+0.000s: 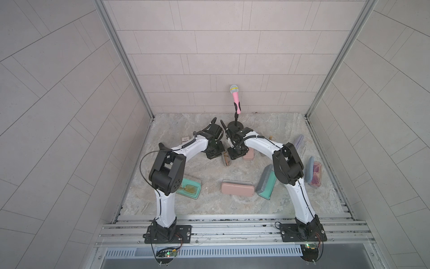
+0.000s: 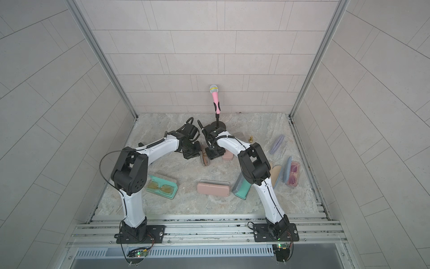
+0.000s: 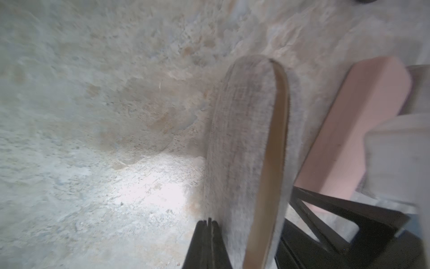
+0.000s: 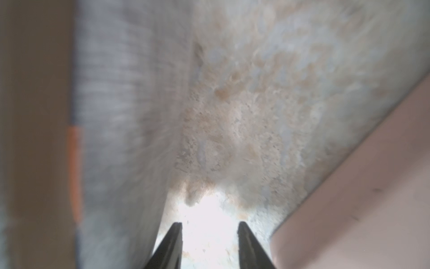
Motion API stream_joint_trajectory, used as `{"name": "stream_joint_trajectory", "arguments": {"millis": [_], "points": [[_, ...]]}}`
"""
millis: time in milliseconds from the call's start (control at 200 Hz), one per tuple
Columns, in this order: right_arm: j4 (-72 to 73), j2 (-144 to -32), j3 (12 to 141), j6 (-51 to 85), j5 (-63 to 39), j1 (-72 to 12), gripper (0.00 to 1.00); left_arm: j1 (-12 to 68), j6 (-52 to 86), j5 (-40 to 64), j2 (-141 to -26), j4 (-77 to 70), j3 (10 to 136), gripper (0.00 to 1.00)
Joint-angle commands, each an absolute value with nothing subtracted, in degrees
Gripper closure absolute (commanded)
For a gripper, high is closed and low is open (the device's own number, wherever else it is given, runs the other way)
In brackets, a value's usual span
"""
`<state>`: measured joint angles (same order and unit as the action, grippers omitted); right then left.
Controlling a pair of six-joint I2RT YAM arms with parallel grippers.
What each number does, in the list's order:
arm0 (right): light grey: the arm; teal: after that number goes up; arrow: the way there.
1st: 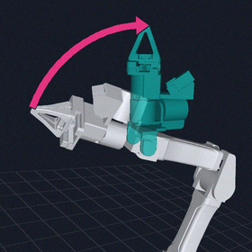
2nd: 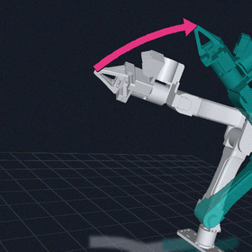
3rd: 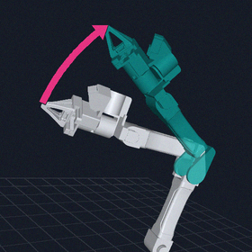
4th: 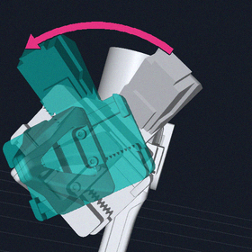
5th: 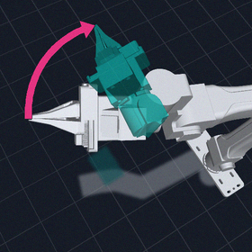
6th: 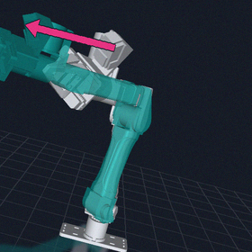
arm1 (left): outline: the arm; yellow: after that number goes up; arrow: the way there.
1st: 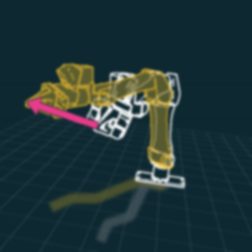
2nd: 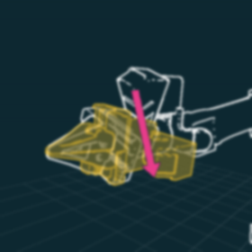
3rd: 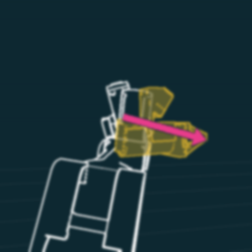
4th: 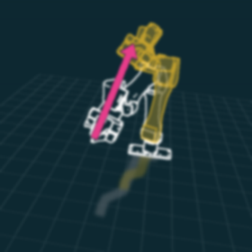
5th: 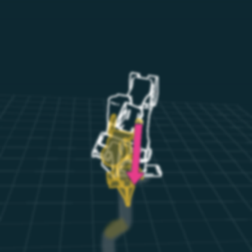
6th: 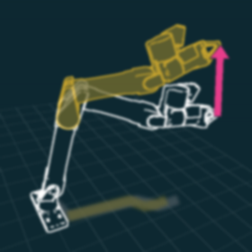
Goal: Close the glasses case
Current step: Close the glasses case at the center of the board, then adjust the glasses case at the center of the board.
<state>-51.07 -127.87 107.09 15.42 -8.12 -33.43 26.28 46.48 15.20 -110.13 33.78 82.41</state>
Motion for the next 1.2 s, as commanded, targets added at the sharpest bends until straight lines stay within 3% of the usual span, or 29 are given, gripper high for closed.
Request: {"name": "stream_joint_trajectory", "arguments": {"millis": [0, 290, 490, 640, 696, 976, 1121, 1196], "points": [[-49.9, -122.2, 106.1, 16.5, -5.2, -34.3, 0.50, 24.7, 46.2, 14.9, -105.0, 32.0, 79.9, 1.00], [-53.9, -120.4, 108.8, 17.1, -5.3, -37.2, 0.29, 17.6, 45.1, 14.9, -96.5, 31.9, 71.8, 1.00], [-56.7, -124.5, 114.0, 19.7, -4.9, -39.4, 0.16, 14.0, 44.8, 16.9, -94.2, 30.7, 68.0, 1.00], [-57.7, -128.5, 117.8, 22.4, -5.6, -39.5, 0.13, 13.4, 44.4, 17.7, -94.0, 30.5, 67.2, 1.00], [-58.2, -129.9, 119.1, 23.0, -6.0, -39.5, 0.07, 13.1, 44.3, 18.1, -94.0, 30.2, 66.8, 1.00], [-59.7, -135.1, 124.0, 24.3, -6.2, -38.9, 0.10, 11.8, 44.0, 19.4, -94.2, 29.5, 65.8, 1.00], [-59.5, -136.4, 125.0, 24.6, -7.6, -38.6, 0.27, 11.4, 44.0, 20.0, -94.5, 29.1, 65.3, 1.00], [-59.4, -136.6, 125.3, 24.6, -8.0, -38.5, 0.40, 11.3, 44.0, 20.2, -94.7, 29.0, 65.4, 1.00]]}}
